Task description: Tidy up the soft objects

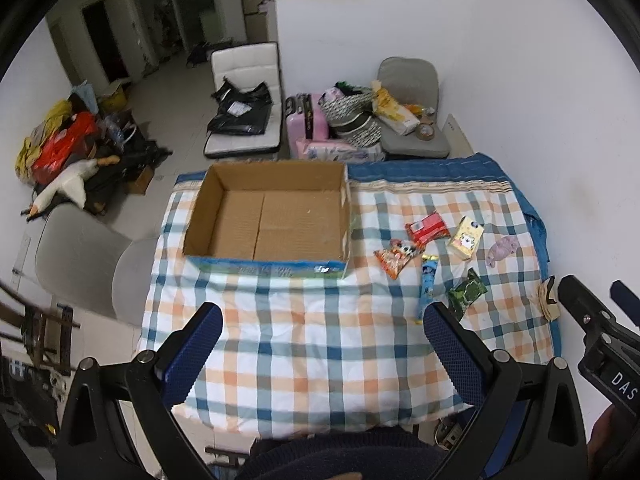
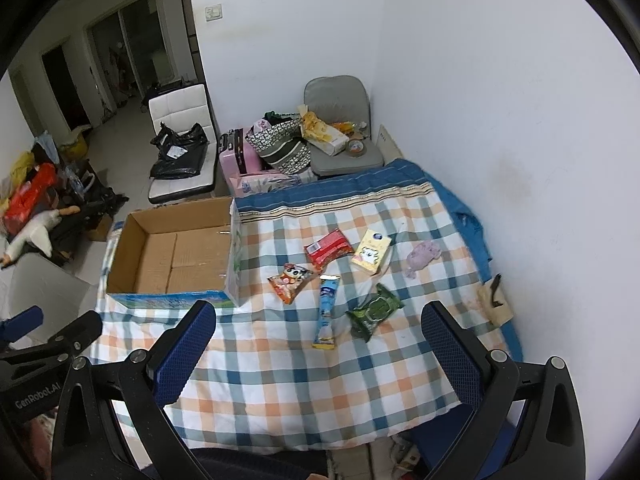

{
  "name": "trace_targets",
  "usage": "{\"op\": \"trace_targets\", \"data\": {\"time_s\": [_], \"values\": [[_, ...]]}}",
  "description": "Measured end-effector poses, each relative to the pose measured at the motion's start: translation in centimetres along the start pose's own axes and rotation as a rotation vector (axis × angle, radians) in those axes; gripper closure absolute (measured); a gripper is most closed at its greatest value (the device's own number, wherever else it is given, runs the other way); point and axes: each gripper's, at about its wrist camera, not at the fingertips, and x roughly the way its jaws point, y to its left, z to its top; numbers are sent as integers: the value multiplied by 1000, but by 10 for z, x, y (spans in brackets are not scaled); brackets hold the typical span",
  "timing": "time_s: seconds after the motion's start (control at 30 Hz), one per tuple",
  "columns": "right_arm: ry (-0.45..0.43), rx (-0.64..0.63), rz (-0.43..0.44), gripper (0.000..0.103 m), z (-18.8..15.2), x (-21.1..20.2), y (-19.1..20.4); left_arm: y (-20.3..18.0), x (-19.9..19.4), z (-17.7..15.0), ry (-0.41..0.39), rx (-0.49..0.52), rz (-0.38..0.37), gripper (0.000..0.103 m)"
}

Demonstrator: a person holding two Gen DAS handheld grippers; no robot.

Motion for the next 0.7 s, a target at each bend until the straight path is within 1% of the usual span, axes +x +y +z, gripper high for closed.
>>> {"op": "trace_targets", "data": {"time_s": [0.1, 0.2, 0.3, 0.4, 0.5, 0.53, 0.67, 0.7], "values": [[23, 58, 25, 0, 3, 14, -12, -16, 15, 11, -22, 41, -23, 0], [42, 120, 16, 0, 6, 35, -31, -38, 47, 22, -19, 98, -42, 0], [70, 176, -13, 0, 11, 62, -56, -66, 85, 37, -26, 196, -10, 0], [132, 227, -33, 0, 15, 103, -83, -99, 134, 51, -8, 310, 12, 0], [213, 288, -21, 0, 14, 155, -115, -124, 186, 60, 66, 394, 14, 0], [245, 308, -12, 0, 11, 176, -125, -133, 205, 63, 97, 416, 0, 0], [374, 382, 32, 0, -3, 259, -151, -167, 283, 66, 239, 492, -14, 0], [405, 393, 28, 0, -7, 279, -154, -177, 304, 65, 280, 508, -25, 0]]}}
